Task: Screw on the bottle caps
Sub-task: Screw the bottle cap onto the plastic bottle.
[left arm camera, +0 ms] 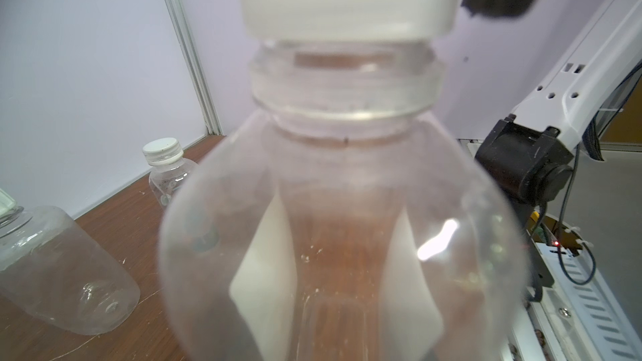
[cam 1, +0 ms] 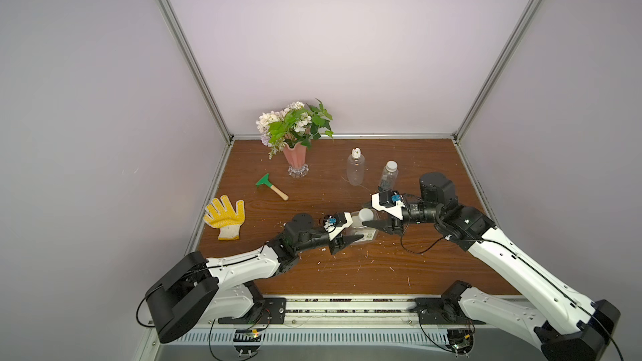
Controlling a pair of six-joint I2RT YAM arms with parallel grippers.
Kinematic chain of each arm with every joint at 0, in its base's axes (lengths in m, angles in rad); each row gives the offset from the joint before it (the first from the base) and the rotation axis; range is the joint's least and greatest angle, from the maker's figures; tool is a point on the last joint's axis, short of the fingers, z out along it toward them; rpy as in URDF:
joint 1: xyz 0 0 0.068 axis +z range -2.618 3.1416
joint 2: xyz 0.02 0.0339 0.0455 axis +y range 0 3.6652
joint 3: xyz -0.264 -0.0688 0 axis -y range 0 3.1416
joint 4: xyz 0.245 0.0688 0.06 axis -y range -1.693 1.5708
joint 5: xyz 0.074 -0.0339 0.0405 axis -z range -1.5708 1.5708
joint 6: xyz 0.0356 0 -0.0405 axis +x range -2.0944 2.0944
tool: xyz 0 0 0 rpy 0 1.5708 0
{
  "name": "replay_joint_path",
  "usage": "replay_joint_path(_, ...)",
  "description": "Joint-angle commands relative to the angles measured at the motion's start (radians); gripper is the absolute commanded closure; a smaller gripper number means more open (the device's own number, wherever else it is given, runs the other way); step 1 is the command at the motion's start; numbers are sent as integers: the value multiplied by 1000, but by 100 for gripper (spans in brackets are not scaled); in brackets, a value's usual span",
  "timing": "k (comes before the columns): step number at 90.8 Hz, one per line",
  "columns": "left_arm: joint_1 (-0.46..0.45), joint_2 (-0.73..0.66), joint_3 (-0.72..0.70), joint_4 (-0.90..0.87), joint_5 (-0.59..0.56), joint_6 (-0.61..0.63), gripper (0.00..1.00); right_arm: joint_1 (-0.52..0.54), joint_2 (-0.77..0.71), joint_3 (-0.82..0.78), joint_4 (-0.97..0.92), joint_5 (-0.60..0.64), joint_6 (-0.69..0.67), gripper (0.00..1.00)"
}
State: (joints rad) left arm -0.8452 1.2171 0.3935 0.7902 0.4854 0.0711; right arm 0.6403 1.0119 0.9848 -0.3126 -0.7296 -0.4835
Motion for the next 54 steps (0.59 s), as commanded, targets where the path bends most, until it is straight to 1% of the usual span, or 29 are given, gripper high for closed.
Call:
replay_joint_path(1,-8,-19,2,43,9,0,54,1,-1,-4,-5,5,-11,49)
replay_joint_path(21,-8,-19,3,46,7,-2,54,1,-1,-13,-9,1,-12,50)
replay_joint_path(35,-9,-22,1,51,1,-4,54,0,2,-20,-4,-4,-5,56)
replay_joint_path(54,-8,-22,2,64,-7,-9,54,0,-7,-37,9,4,13,59)
